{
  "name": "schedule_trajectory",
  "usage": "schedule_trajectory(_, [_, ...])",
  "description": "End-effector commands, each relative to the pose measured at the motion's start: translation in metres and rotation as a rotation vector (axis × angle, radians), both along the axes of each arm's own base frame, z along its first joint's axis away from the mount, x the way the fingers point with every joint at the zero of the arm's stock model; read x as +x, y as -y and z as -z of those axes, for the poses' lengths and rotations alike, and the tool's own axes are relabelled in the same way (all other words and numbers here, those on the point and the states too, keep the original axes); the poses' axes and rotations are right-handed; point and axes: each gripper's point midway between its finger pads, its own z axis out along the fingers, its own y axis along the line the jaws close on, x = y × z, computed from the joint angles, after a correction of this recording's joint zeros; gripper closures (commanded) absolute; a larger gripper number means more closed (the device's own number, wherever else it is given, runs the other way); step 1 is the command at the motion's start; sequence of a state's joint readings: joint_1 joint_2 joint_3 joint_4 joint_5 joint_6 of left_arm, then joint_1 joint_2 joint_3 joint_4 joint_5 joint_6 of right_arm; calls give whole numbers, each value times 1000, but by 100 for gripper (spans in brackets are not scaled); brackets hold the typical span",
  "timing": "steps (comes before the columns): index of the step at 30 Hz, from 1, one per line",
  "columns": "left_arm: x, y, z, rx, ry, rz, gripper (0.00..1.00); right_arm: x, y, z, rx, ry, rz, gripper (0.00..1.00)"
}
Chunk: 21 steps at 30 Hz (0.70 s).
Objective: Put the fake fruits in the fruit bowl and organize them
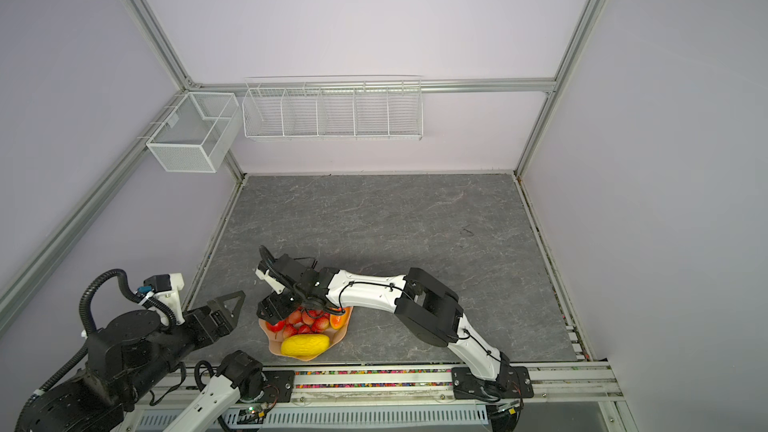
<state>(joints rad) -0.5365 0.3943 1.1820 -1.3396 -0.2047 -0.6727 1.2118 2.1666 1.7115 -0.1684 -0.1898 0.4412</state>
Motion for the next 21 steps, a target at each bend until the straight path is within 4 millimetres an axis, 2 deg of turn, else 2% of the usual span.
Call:
schedule_trajectory(1, [26,7,-23,57,85,4,1,52,37,-76,117,72,135,17])
schedule_trajectory(2, [36,11,-24,80,92,5,1,63,49,-85,131,76,165,9])
schedule_trajectory(4, [57,16,-22,125,99,-13,1,81,75,-100,150,91,217,12])
schedule_trajectory(7, [95,26,-10,185,112,-53,1,107,125,-113,147,114,316,12])
schedule_trajectory(10, [136,41,12,248,108,-74,1,130,187,-114,117,121,422,12])
schedule_trajectory(13, [178,50,46,312,50,-86,1,147,267,-101,-4,193,556,12])
schedule_trajectory(14, [193,48,55,316,41,-97,1,152,298,-93,-53,232,605,12])
schedule_trajectory(17, [228,21,74,349,47,-182,1,161,379,-86,-157,416,702,12])
schedule_trajectory(19, [243,0,82,448,87,-251,1,162,432,-79,-285,594,788,12])
schedule_trajectory(21, [256,-17,94,549,138,-313,1,163,489,-73,-487,792,898,12])
